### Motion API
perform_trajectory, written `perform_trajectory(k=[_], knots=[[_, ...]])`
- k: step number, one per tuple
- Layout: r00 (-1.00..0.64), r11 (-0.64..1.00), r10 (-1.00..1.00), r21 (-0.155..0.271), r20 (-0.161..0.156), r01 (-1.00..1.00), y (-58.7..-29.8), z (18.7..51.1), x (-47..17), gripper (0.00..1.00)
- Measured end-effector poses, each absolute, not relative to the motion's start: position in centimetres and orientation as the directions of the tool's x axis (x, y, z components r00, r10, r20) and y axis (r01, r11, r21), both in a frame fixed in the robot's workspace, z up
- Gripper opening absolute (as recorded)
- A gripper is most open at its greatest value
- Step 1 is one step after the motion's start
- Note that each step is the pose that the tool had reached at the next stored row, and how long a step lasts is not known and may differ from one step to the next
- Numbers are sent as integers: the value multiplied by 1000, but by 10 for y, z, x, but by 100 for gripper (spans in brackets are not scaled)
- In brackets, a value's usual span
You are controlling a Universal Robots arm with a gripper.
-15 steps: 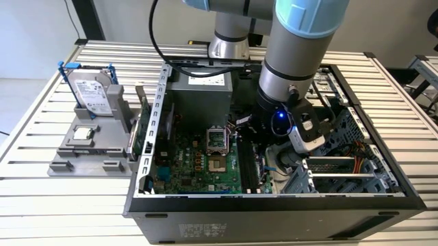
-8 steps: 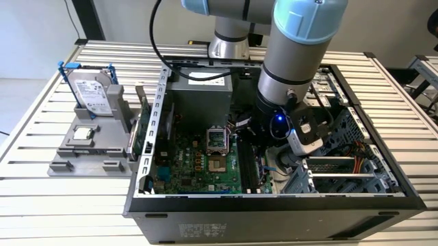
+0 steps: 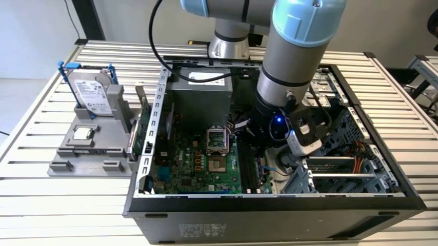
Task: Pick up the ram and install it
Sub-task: 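Insert the ram into the slot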
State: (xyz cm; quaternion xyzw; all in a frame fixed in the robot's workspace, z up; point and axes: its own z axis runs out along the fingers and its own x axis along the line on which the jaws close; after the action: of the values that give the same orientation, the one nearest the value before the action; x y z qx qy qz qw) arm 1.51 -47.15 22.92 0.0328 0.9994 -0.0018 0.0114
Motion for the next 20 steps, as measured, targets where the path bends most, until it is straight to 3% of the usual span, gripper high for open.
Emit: perform_trajectory(k=[20], knots=[[-999, 999, 32, -7, -22, 32, -471, 225, 12, 0]])
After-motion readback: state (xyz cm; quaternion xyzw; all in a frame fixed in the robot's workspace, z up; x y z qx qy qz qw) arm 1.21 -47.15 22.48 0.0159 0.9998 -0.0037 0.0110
